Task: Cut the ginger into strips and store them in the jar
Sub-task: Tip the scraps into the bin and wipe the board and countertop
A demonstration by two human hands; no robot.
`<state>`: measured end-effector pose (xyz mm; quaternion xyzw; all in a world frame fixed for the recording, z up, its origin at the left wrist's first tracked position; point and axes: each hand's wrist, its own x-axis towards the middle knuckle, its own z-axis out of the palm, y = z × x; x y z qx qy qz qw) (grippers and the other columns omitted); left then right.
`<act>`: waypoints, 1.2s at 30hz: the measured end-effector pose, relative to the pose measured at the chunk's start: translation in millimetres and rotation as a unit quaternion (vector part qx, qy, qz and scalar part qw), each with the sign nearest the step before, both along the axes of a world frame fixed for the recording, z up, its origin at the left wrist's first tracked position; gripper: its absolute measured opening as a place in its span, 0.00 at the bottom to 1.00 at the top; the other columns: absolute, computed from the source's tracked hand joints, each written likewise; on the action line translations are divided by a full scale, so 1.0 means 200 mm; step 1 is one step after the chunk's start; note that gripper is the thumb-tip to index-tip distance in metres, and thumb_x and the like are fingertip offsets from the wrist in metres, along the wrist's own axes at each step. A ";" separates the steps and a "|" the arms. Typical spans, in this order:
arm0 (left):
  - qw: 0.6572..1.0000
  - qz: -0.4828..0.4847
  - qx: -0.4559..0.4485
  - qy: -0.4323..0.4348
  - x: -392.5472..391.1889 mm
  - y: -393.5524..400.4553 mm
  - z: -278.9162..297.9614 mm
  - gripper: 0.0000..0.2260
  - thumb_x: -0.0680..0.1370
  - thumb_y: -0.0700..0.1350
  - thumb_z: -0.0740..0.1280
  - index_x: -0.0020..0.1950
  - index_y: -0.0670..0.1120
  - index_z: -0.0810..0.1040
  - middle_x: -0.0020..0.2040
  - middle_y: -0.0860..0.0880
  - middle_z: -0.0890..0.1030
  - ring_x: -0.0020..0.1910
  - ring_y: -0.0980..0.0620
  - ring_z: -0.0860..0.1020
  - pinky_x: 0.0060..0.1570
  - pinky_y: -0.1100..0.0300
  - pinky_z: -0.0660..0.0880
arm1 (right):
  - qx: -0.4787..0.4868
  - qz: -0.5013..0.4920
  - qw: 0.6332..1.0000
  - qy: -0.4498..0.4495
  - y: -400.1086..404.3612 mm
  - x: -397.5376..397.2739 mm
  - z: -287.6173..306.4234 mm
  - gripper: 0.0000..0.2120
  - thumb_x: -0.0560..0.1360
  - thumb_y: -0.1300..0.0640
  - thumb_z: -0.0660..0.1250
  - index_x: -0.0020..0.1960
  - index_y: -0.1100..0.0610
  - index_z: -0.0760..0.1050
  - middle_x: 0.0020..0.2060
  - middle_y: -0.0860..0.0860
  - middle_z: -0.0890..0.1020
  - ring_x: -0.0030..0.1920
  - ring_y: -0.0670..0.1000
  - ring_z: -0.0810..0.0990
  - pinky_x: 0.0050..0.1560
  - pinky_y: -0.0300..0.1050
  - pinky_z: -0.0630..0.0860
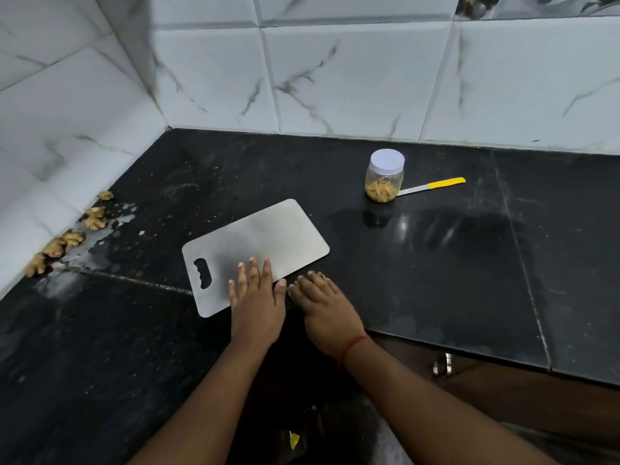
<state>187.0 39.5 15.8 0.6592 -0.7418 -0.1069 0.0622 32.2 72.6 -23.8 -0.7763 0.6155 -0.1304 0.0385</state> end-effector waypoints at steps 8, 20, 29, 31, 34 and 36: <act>1.000 0.019 -0.008 0.001 0.11 0.02 -0.02 0.29 0.85 0.58 0.44 0.84 0.48 0.50 0.84 0.46 0.47 0.82 0.47 0.39 0.79 0.46 0.39 | -0.010 -0.001 1.000 0.018 0.01 -0.05 -0.01 0.26 0.73 0.56 0.55 0.70 0.49 0.69 0.68 0.51 0.71 0.72 0.57 0.65 0.72 0.55 0.62; 1.000 -0.021 -0.015 -0.001 0.01 -0.08 -0.03 0.39 0.76 0.64 0.31 0.84 0.49 0.50 0.84 0.45 0.48 0.82 0.46 0.40 0.80 0.46 0.40 | 0.016 -0.052 0.999 -0.001 -0.21 -0.06 0.00 0.25 0.75 0.54 0.53 0.72 0.51 0.69 0.69 0.51 0.71 0.72 0.57 0.65 0.73 0.55 0.60; 0.998 -0.048 -0.020 0.021 -0.09 -0.28 -0.06 0.37 0.78 0.64 0.33 0.84 0.49 0.51 0.84 0.45 0.49 0.82 0.45 0.41 0.79 0.45 0.41 | 0.026 -0.118 0.992 0.030 -0.40 -0.19 0.02 0.26 0.74 0.56 0.52 0.72 0.52 0.66 0.70 0.53 0.69 0.74 0.58 0.62 0.72 0.58 0.61; 0.998 -0.058 -0.021 0.018 -0.10 -0.32 -0.07 0.36 0.79 0.63 0.35 0.83 0.49 0.52 0.84 0.44 0.50 0.82 0.44 0.42 0.79 0.44 0.42 | 0.031 -0.178 0.983 0.012 -0.51 -0.25 0.03 0.26 0.75 0.56 0.54 0.73 0.53 0.65 0.71 0.54 0.68 0.74 0.59 0.59 0.73 0.58 0.59; 0.997 -0.075 -0.017 0.008 -0.10 -0.37 -0.10 0.35 0.79 0.63 0.36 0.83 0.49 0.53 0.84 0.44 0.51 0.82 0.44 0.43 0.79 0.43 0.44 | 0.050 -0.113 0.991 0.047 -0.68 -0.32 0.00 0.26 0.76 0.55 0.51 0.74 0.54 0.63 0.71 0.54 0.67 0.74 0.59 0.60 0.73 0.57 0.58; 0.996 -0.087 -0.018 0.004 -0.09 -0.39 -0.13 0.34 0.80 0.63 0.37 0.83 0.49 0.53 0.83 0.44 0.51 0.82 0.44 0.43 0.80 0.43 0.44 | 0.072 -0.096 0.990 0.074 -0.78 -0.37 0.00 0.28 0.75 0.55 0.46 0.75 0.52 0.61 0.72 0.53 0.66 0.75 0.59 0.58 0.73 0.57 0.58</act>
